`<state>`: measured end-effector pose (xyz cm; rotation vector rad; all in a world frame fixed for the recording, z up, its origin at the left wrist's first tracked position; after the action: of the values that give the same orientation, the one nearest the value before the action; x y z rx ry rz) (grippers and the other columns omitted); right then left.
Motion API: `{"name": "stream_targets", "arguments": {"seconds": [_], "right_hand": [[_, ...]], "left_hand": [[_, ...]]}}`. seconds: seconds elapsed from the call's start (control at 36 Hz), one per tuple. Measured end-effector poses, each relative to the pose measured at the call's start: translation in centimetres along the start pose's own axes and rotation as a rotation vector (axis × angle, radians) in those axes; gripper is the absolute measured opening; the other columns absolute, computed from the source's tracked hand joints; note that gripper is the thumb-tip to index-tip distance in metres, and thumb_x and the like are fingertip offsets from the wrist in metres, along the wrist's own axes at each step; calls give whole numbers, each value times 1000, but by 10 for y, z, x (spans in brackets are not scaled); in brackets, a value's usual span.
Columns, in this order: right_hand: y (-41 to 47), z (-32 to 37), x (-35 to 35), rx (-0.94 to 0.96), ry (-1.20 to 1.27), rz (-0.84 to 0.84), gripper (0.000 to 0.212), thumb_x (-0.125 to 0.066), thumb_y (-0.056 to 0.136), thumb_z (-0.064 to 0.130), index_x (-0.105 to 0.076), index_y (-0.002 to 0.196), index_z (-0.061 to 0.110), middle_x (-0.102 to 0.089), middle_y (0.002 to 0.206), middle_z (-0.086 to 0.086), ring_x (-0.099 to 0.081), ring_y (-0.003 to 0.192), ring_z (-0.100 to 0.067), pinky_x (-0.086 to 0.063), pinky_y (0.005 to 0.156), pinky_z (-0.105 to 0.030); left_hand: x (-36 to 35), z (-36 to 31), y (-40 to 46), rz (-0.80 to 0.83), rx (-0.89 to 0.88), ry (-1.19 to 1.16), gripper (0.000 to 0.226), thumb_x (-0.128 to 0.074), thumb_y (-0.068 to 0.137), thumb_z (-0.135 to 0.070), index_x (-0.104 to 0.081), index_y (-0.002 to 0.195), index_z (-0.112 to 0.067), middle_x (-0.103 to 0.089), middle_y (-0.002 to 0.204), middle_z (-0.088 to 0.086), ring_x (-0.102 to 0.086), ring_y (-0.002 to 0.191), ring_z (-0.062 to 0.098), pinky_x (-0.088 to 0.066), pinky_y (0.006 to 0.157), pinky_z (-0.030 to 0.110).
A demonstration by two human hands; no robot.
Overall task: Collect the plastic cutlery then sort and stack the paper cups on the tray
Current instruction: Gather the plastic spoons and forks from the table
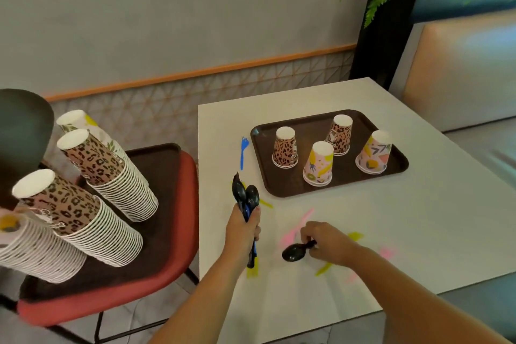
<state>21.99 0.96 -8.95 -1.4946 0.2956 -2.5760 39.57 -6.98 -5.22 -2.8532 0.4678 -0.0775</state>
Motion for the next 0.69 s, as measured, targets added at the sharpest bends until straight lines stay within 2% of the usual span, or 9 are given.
{"name": "stream_targets", "arguments": {"seconds": [0.06, 0.11, 0.22, 0.28, 0.33, 0.39, 0.47, 0.58, 0.69], "right_hand": [[3, -2, 1, 11, 5, -29, 18, -55, 77, 3, -58, 96, 3, -47, 89, -5, -48, 83, -22, -30, 68, -23], [9, -3, 4, 30, 37, -52, 22, -57, 77, 3, -56, 99, 5, -43, 91, -1, -44, 81, -17, -29, 68, -22], [23, -4, 8, 46, 60, -37, 36, -69, 75, 11, -54, 108, 16, -38, 99, 7, -48, 85, -12, -42, 77, -24], [28, -2, 6, 36, 59, 3, 41, -72, 75, 17, -54, 111, 20, -36, 102, 8, -53, 89, -15, -46, 83, -29], [32, -1, 3, 11, 47, 20, 37, -71, 78, 22, -55, 112, 20, -36, 103, 7, -56, 93, -20, -47, 84, -31], [34, -1, 0, -19, 27, 26, 28, -66, 82, 24, -57, 108, 18, -38, 103, 5, -56, 94, -22, -46, 82, -31], [37, 0, -3, -20, -17, 28, 17, -58, 88, 22, -59, 103, 13, -44, 105, -1, -56, 94, -25, -45, 83, -30], [42, -4, 1, -44, -52, -37, 18, -51, 90, 13, -57, 107, 12, -53, 112, -5, -53, 102, -24, -40, 84, -30], [41, 1, 12, -173, 131, -196, 14, -50, 89, 12, -62, 97, 13, -54, 91, -6, -53, 95, -25, -34, 70, -28]], "left_hand": [[-2, -2, -1, 6, -13, 33, 7, -51, 95, -10, -49, 100, -14, -42, 64, 0, -36, 46, 12, -35, 45, 21], [-4, -6, -2, 4, -39, 91, 11, -55, 93, -11, -50, 102, -15, -44, 61, 0, -38, 46, 12, -37, 45, 20], [-4, -14, -2, -25, -87, 220, 21, -60, 89, -13, -53, 108, -19, -49, 62, -2, -43, 52, 14, -39, 49, 22], [-3, -13, 0, -52, -85, 212, 12, -60, 89, -12, -54, 97, -19, -48, 61, -2, -42, 52, 15, -38, 51, 26], [-2, -9, 1, -81, -63, 214, 17, -61, 88, -10, -49, 77, -17, -46, 57, 0, -41, 51, 17, -37, 53, 27], [-3, -4, 1, -94, -29, 212, 27, -62, 87, -8, -42, 70, -14, -43, 54, 0, -39, 49, 16, -37, 53, 27], [-5, 2, 3, -103, -14, 223, 28, -63, 85, -7, -41, 69, -14, -42, 55, 0, -39, 48, 14, -37, 53, 25], [-9, 5, 8, -125, -18, 206, 28, -63, 86, -9, -41, 69, -13, -42, 54, -1, -39, 47, 13, -37, 48, 16], [-16, 4, 11, -136, 9, 149, 24, -63, 88, -17, -45, 72, -13, -43, 53, 0, -40, 50, 16, -39, 55, 25]]}}
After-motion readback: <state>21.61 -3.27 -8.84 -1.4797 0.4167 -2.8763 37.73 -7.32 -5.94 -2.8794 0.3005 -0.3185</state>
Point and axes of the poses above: each hand's wrist, its own y-axis towards the middle knuckle, its own x-axis out of the back of the hand, z = x × y, the point moved 2 cm from there along y, towards the middle knuckle
